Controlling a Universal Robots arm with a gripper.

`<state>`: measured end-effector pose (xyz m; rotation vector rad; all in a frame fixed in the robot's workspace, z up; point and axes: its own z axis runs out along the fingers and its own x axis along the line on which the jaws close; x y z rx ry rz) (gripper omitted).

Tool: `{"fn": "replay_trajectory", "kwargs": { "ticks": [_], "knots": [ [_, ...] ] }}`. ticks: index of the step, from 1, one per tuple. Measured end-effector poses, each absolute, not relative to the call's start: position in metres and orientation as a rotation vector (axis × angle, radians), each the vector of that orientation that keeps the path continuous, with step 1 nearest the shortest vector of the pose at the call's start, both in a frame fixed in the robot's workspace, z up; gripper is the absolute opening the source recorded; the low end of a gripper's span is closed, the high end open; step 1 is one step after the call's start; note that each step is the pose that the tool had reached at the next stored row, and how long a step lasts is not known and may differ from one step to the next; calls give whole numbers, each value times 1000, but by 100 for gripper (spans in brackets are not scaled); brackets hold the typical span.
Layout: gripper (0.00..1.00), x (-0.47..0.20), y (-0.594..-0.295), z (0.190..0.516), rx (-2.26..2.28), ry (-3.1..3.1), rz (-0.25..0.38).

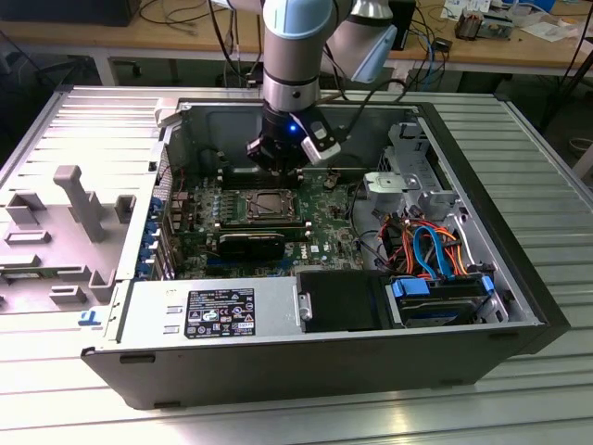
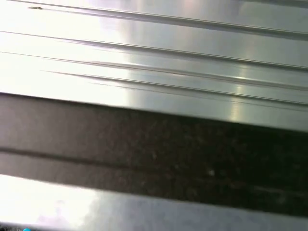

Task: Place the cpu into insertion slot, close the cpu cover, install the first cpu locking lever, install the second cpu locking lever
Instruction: 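Install the first cpu locking lever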

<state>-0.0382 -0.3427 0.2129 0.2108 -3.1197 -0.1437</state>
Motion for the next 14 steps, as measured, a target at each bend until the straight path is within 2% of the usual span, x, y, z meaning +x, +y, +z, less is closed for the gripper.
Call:
{"fn": "replay_trajectory", "kwargs": {
  "ticks": [5, 8, 11, 14],
  "knots": [
    [11, -38, -345, 216, 208, -3120, -140],
    [11, -38, -345, 216, 171, -3122, -48],
    [11, -38, -346, 216, 74, -3126, -13],
    [11, -38, -373, 217, 36, -3126, -1]
  ]
}}
